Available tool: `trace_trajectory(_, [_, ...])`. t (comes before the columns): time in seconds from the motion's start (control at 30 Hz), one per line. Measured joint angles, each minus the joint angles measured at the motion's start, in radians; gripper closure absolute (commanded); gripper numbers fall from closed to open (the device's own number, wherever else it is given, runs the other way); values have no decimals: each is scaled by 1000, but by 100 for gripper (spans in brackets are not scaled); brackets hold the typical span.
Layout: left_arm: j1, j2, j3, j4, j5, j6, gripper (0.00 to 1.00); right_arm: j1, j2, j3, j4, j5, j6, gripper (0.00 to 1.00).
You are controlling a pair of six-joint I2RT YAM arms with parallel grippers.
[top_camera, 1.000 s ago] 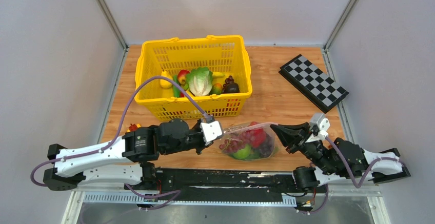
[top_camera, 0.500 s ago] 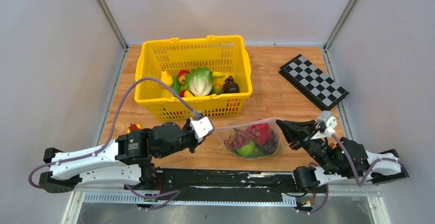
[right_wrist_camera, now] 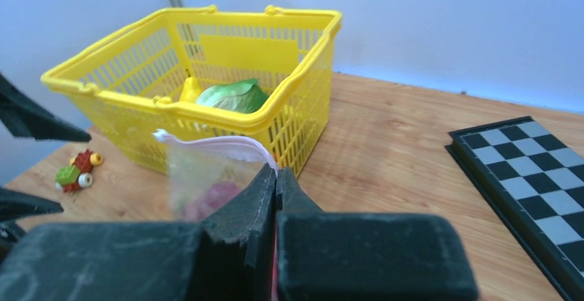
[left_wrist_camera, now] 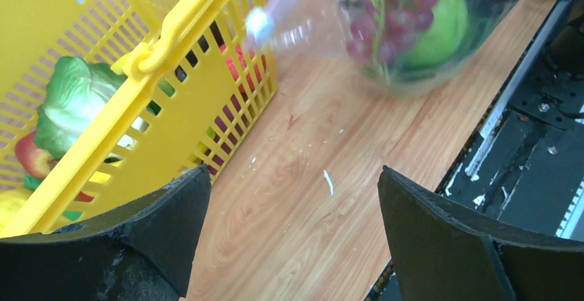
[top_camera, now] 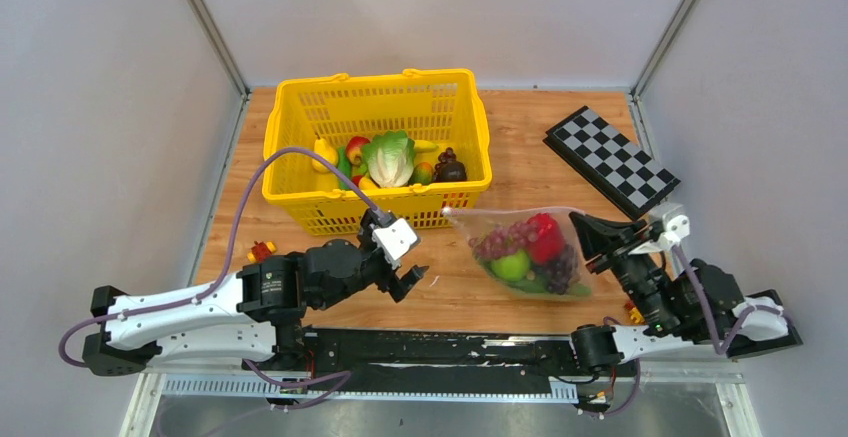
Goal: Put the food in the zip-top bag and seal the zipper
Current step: Place the zipper food storage bag at the center of the board.
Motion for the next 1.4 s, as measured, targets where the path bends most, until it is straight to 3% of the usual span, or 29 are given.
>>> trace_trajectory(0.33, [0,-5,-25,92,-110,-51,0,-2,82,180,41,108,-100,100])
trace_trajectory(0.5, [0,-55,-60,101,-197,-99,0,-4,362,121,17,62,-2,100])
trace_trajectory(0.67, [0,-180,-100,102,-262,-139,0,-3,581,-10,-3,-127,108,99])
trace_trajectory(0.73, [0,-228,-106,98,-286,-154,0,-3,619,-19,-3,-196,130,90])
trace_trajectory(0.8, [0,-271,-107,87,-305,-168,0,-3,644,-19,17,-285,149,76])
trace_trajectory(0.9, [0,-312,-107,69,-332,-188,0,-3,678,-8,41,-424,160,46])
trace_trajectory(0.97, [0,-316,-107,53,-342,-196,0,-3,699,7,47,-510,161,36])
trace_trajectory(1.13, [0,-309,-107,17,-362,-201,0,-2,684,26,74,-581,144,28])
trace_trajectory(1.4, [0,-259,-106,1,-366,-184,0,-63,484,9,106,-390,150,22])
